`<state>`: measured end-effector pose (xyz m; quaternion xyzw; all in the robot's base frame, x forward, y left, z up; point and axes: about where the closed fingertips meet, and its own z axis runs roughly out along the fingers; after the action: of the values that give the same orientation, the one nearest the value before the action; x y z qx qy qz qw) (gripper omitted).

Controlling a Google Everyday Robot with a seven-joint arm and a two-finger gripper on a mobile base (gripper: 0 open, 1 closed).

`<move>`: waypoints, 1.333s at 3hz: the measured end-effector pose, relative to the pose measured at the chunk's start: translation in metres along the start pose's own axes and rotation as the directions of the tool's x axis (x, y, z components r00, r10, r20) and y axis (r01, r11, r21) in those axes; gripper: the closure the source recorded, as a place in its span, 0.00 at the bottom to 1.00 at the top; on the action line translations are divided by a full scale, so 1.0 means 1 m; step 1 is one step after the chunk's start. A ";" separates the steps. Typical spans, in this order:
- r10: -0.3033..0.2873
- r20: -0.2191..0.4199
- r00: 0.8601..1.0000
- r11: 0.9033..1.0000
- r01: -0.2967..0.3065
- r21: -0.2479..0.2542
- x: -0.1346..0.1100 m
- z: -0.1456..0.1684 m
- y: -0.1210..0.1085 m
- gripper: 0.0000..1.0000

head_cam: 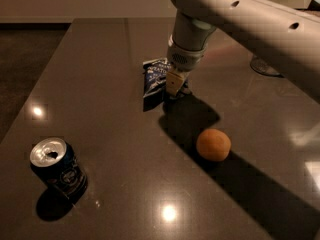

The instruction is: Pick blue chip bag

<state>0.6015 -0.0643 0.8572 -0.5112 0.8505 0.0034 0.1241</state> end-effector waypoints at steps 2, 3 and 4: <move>-0.095 0.105 0.990 0.995 0.096 -0.006 -0.038 -0.047 0.013 1.00; -0.128 0.150 0.980 0.992 0.129 0.006 -0.052 -0.073 0.013 1.00; -0.167 0.227 0.959 0.986 0.163 0.035 -0.063 -0.111 0.005 1.00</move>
Offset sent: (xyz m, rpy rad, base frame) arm -0.0082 0.0501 0.0914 0.1277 -0.0924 0.1730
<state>0.6022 -0.0213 0.9774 -0.5755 0.7849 0.0451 0.2254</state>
